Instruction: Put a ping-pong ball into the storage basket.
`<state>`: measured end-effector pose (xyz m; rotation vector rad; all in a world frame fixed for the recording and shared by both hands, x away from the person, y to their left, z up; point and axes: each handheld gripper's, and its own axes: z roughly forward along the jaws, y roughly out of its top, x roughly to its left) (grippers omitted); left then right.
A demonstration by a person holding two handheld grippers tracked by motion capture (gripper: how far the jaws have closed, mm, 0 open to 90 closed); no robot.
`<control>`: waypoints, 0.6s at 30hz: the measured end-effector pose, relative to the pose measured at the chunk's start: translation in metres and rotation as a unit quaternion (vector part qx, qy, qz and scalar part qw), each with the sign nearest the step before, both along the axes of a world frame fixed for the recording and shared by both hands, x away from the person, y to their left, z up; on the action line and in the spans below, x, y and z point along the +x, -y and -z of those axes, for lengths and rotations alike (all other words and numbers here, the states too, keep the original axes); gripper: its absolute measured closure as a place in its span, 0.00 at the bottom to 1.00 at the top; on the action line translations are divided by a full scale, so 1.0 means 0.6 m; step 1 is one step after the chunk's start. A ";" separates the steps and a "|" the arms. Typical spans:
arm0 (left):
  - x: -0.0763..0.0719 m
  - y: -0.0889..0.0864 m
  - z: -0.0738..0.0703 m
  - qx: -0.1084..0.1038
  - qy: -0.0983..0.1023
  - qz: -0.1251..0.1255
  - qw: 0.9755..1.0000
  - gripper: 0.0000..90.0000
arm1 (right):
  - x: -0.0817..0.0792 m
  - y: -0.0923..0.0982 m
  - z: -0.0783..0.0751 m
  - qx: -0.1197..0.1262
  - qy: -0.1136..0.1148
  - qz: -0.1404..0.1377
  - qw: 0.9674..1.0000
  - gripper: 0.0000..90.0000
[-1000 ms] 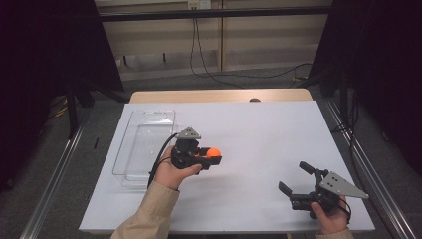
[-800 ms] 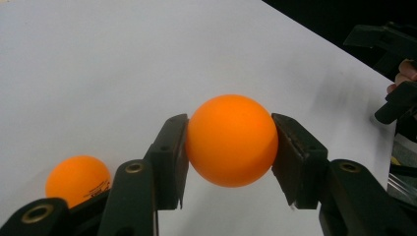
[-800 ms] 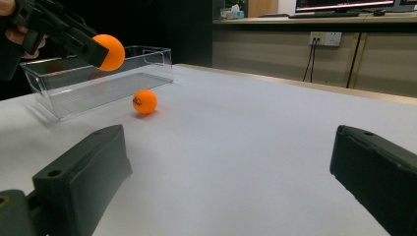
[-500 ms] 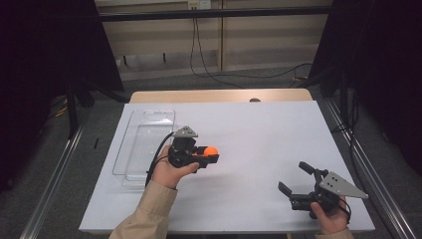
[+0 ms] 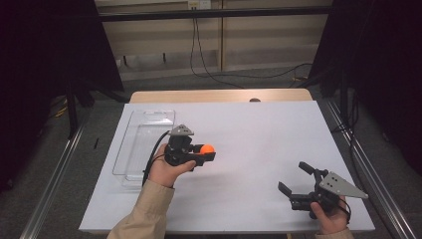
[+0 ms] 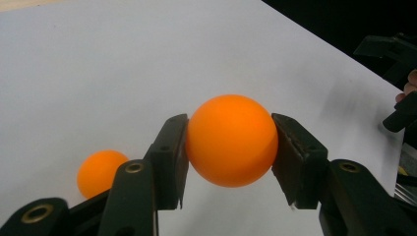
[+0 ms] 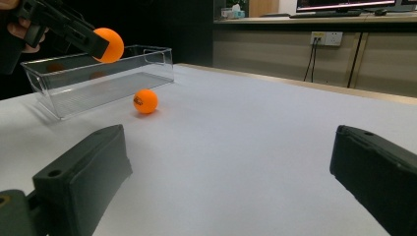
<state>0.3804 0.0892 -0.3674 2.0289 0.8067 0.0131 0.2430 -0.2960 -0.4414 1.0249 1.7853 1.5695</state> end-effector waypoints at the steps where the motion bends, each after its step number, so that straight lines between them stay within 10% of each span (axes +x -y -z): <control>1: 0.000 0.000 0.000 0.000 0.000 -0.001 1.000 0.57 | 0.000 0.000 0.000 0.000 0.000 0.000 1.000 0.01; 18: 0.006 -0.014 -0.002 0.001 -0.001 -0.012 1.000 0.57 | 0.000 0.000 0.000 0.001 0.001 0.000 1.000 0.01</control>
